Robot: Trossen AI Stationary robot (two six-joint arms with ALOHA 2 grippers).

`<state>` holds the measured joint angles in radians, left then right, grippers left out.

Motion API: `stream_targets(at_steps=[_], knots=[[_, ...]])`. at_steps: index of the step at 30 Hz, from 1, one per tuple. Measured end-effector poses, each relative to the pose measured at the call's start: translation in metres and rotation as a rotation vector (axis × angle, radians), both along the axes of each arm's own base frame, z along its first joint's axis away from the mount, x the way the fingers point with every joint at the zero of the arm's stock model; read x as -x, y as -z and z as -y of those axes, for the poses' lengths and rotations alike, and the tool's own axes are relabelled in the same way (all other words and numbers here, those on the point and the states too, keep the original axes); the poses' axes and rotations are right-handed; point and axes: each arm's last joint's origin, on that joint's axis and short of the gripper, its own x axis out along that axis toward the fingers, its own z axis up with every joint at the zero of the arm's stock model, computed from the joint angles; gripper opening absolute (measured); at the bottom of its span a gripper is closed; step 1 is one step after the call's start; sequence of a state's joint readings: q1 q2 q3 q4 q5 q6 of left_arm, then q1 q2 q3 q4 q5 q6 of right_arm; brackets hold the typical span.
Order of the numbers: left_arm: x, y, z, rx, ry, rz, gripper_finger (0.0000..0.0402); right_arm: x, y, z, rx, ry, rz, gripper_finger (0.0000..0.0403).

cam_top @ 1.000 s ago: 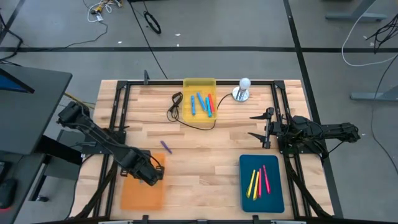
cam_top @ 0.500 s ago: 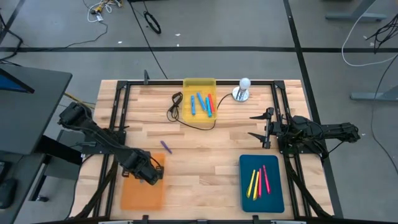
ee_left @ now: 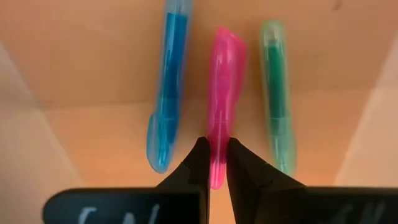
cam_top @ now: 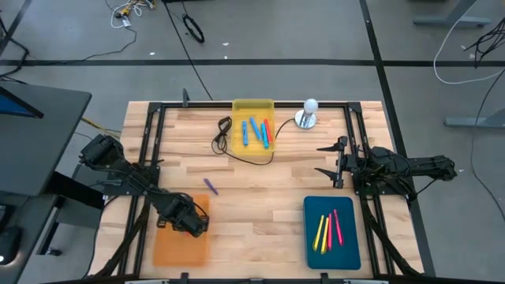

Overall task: Pick & Place Markers
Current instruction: Put the pink highlighter pen into the orange bin, then put the purple pen into the orange bin

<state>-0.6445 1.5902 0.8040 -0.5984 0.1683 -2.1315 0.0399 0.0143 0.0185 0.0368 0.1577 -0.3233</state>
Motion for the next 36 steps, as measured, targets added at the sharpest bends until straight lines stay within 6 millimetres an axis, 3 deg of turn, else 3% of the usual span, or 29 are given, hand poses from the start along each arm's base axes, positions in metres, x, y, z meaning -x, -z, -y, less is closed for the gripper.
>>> stream_targets(at_steps=[4, 13, 19, 27, 36], knots=[[0.0, 0.0, 0.0, 0.01, -0.003, -0.004, 0.0041, 0.0, 0.0, 0.0, 0.0, 0.0, 0.0, 0.0323], [-0.001, 0.0, 0.0, 0.011, -0.005, -0.002, 0.0183, 0.0, 0.0, 0.0, 0.0, 0.0, 0.0, 0.0323], [-0.001, -0.005, 0.0, 0.026, -0.007, 0.012, 0.0244, 0.0, 0.0, 0.0, 0.0, 0.0, 0.0, 0.0323], [-0.004, -0.03, -0.007, -0.019, -0.032, 0.0, 0.0258, 0.0, 0.0, 0.0, 0.0, 0.0, 0.0, 0.0323], [-0.019, -0.072, -0.033, -0.064, -0.053, -0.02, 0.0258, 0.0, 0.0, 0.0, 0.0, 0.0, 0.0, 0.0323]])
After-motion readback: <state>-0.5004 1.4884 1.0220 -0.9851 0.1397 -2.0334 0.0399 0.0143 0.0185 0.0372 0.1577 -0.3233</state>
